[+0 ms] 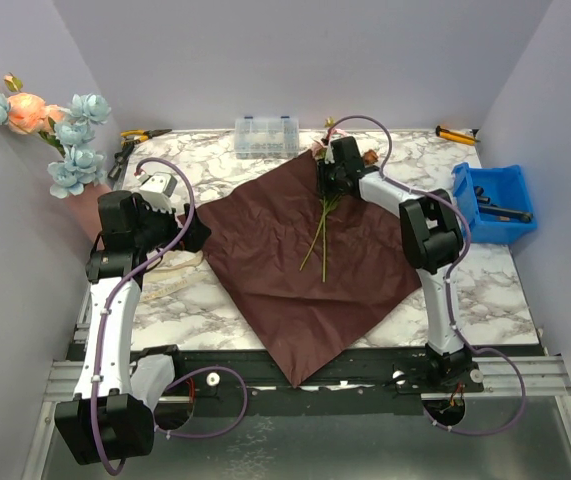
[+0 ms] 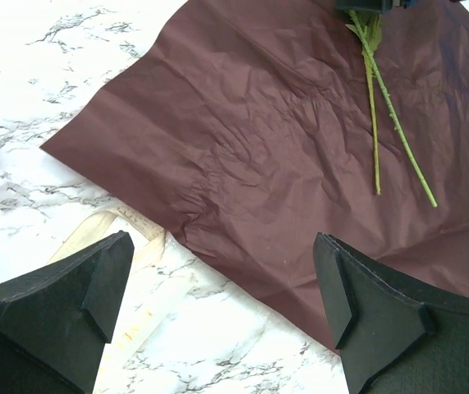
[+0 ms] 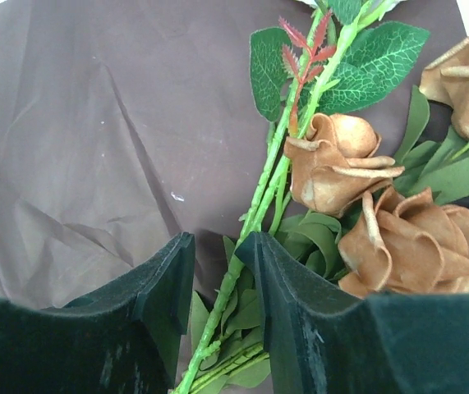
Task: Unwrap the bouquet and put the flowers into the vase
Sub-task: Pick up the fake flower from the wrapping paper.
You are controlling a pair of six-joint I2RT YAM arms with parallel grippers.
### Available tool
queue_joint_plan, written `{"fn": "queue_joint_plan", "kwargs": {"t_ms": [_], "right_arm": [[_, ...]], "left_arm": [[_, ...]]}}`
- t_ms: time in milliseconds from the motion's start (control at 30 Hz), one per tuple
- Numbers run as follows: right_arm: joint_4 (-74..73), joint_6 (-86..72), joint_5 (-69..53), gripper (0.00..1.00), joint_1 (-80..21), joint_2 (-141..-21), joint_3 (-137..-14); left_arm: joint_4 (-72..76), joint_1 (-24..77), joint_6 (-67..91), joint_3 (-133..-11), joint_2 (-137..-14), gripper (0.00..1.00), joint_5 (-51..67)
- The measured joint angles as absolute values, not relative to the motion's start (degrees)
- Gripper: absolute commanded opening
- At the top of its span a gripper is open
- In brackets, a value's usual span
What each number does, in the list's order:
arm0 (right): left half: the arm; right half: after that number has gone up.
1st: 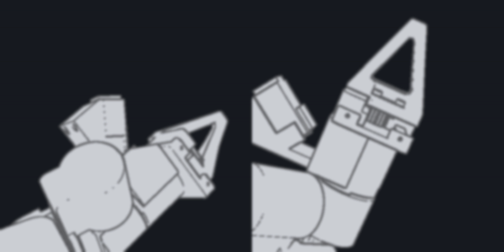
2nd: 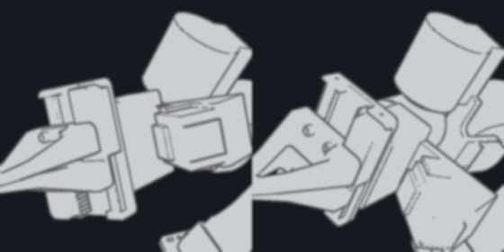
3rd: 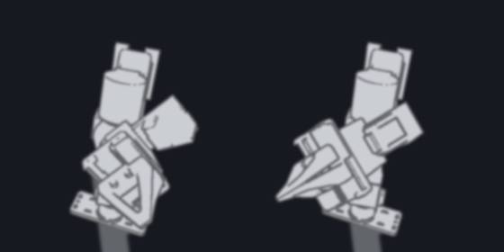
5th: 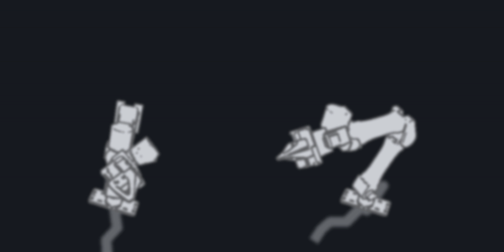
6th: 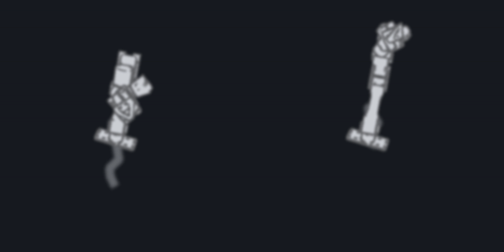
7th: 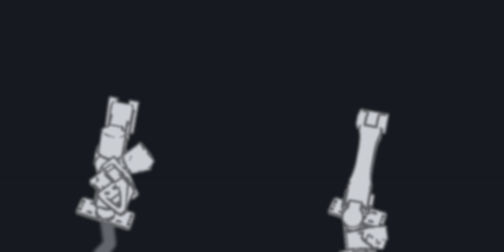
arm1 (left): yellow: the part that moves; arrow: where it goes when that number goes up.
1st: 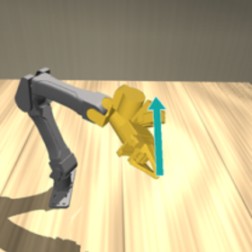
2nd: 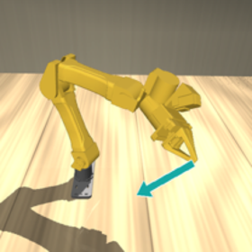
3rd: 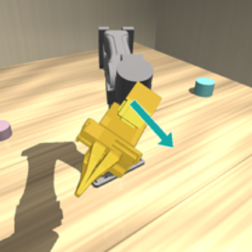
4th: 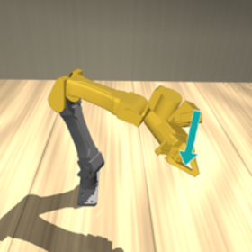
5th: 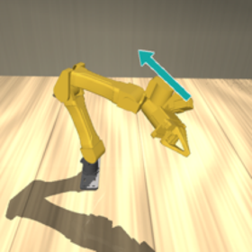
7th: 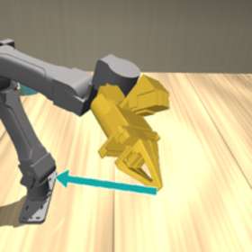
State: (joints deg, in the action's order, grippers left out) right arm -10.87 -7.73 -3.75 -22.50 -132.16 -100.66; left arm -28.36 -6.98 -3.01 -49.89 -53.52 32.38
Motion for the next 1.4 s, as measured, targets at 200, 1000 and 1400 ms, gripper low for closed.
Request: {"fn": "queue_joint_plan", "kwargs": {"t_ms": [200,1000,1400], "right_arm": [[-7.4,-9.3,-0.2,0.52,-22.4,-127.0,-91.4],[-6.5,-10.4,1.1,0.54,-22.4,-122.5,-89.0],[-8.1,-10.5,1.1,0.41,-22.4,-127.8,-93.1]], "left_arm": [[-27.7,-7.0,-2.7,-49.9,-53.6,0.99,32.2],[-25.8,-7.0,-2.1,-49.7,-54.7,0.99,32.1],[-25.8,-7.0,-2.1,-49.3,-54.7,0.99,32.0]]}}
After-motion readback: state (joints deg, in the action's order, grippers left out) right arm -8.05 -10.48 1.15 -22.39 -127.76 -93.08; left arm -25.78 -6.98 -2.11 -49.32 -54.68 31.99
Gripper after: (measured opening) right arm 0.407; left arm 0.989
